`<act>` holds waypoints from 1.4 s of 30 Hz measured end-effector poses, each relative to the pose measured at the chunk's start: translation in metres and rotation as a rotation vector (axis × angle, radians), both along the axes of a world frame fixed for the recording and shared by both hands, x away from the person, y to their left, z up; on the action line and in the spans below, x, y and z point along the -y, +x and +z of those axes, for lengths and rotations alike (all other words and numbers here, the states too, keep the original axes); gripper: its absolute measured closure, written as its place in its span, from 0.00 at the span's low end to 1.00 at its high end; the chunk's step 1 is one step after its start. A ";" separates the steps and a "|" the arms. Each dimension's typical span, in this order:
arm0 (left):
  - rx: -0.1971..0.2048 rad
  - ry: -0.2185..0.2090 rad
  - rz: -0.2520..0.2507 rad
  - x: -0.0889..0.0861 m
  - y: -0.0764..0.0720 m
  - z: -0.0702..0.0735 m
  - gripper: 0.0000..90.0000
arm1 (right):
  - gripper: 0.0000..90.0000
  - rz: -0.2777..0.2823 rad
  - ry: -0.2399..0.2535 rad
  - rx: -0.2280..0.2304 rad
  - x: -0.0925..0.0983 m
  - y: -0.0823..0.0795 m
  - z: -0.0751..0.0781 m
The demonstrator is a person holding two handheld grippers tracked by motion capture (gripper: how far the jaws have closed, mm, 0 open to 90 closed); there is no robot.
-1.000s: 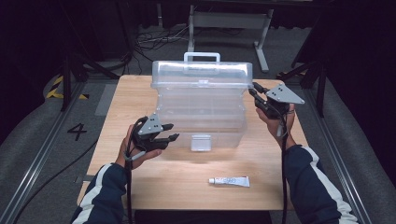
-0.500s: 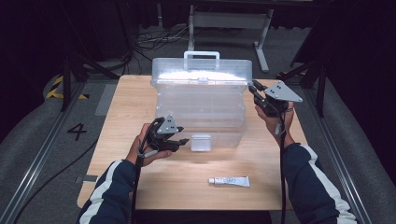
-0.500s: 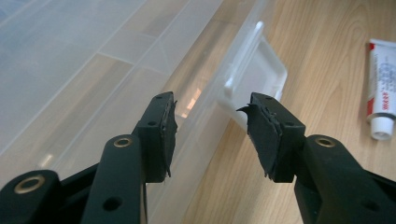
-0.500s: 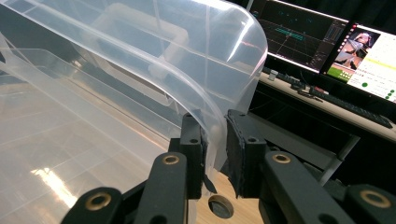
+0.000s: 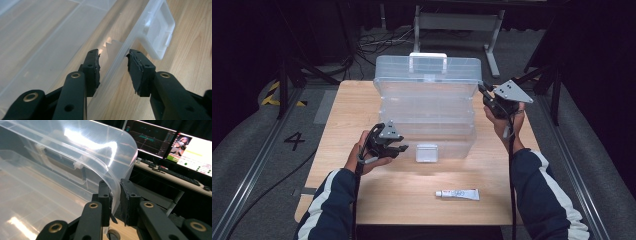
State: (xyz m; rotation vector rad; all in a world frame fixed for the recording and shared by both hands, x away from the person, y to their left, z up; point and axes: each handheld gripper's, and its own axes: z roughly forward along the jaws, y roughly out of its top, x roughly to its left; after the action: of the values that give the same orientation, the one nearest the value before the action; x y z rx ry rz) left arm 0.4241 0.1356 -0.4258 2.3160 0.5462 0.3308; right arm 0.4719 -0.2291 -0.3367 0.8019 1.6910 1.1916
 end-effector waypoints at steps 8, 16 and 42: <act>0.022 0.034 -0.018 -0.002 0.000 -0.001 0.74 | 0.90 -0.036 0.027 0.000 -0.004 0.011 0.004; 0.025 0.020 -0.047 -0.005 0.003 -0.002 0.77 | 0.92 -0.054 0.030 0.011 -0.004 0.025 0.006; 0.037 0.002 -0.088 -0.010 0.005 -0.004 0.79 | 0.94 -0.040 0.032 -0.059 -0.001 0.076 0.012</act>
State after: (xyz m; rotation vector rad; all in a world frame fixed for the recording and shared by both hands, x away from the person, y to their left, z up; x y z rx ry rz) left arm 0.4291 0.1454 -0.4298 2.3232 0.4239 0.3319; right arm 0.5476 -0.2281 -0.3250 0.8937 1.6995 1.1809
